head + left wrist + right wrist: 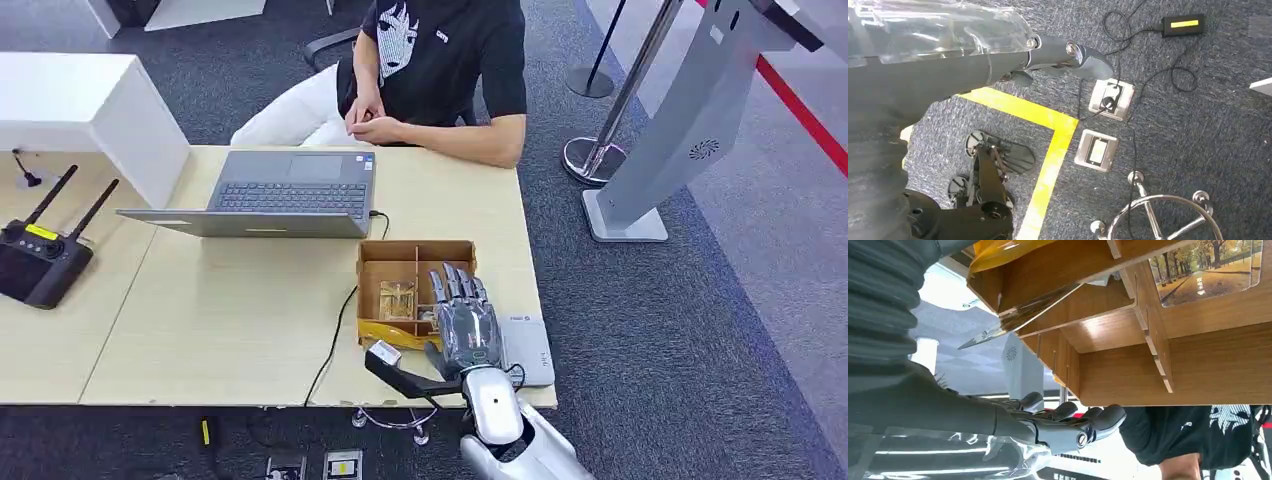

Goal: Pass the card to the sensor for recognition and then transmit it.

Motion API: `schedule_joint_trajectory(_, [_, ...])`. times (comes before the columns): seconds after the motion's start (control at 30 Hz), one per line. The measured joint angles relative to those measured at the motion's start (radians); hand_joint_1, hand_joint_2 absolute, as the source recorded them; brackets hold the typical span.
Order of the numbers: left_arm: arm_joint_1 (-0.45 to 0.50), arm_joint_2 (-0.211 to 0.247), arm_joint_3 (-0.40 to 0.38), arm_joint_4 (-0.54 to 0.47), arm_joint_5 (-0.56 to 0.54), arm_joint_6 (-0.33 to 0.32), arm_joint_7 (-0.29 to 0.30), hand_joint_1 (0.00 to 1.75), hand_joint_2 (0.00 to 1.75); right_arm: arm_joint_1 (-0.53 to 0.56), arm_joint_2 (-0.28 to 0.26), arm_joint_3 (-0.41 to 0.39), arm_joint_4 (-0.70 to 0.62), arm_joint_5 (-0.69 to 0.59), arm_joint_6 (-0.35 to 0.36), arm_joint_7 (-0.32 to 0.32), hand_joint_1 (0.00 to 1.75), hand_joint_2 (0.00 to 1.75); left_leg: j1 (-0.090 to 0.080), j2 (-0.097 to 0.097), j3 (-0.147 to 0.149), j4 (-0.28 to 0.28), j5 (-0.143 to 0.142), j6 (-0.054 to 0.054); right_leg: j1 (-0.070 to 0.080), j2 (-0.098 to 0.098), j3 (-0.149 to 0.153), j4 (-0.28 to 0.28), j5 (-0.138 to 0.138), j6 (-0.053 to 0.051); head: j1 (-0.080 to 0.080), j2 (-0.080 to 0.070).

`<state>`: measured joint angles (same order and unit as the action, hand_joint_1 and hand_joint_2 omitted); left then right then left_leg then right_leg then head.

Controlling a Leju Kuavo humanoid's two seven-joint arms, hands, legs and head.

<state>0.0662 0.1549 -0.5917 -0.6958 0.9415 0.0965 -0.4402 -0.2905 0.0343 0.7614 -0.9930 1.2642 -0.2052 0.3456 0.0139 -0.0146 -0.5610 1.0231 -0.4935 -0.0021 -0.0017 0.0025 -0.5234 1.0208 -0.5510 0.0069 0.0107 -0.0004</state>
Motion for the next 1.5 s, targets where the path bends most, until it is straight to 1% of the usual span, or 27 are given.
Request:
schedule_joint_trajectory(0.23, [0.007,-0.003,0.019,0.0,-0.005,0.001,0.0,0.0,1.75,0.0,-0.001,0.0,0.0,-0.001,-0.015,0.001,0.0,1.75,0.0,0.0,0.0,0.0,0.0,0.0,0.0,0.0,0.0,0.0,0.0,0.0,0.0,0.0])
schedule_joint_trajectory(0.43, [0.007,-0.003,0.021,0.0,-0.006,0.003,0.0,0.0,1.75,0.0,-0.005,0.0,0.0,-0.002,-0.022,0.006,0.0,1.75,0.0,0.0,0.0,0.0,0.0,0.0,0.0,0.0,0.0,0.0,0.0,0.0,0.0,0.0])
schedule_joint_trajectory(1.2, [0.009,-0.004,0.027,0.0,-0.006,0.006,0.0,0.0,1.75,0.0,-0.016,-0.006,0.0,0.002,-0.028,0.012,0.0,1.75,0.0,0.0,0.0,0.0,0.0,0.0,0.0,0.0,0.0,0.0,0.0,0.0,0.0,0.0])
schedule_joint_trajectory(1.5, [0.009,-0.004,0.026,0.0,-0.005,0.01,0.0,0.0,1.75,0.0,-0.026,-0.006,0.0,0.001,-0.027,0.027,0.0,1.75,0.0,0.0,0.0,0.0,0.0,0.0,0.0,0.0,0.0,0.0,0.0,0.0,0.0,0.0])
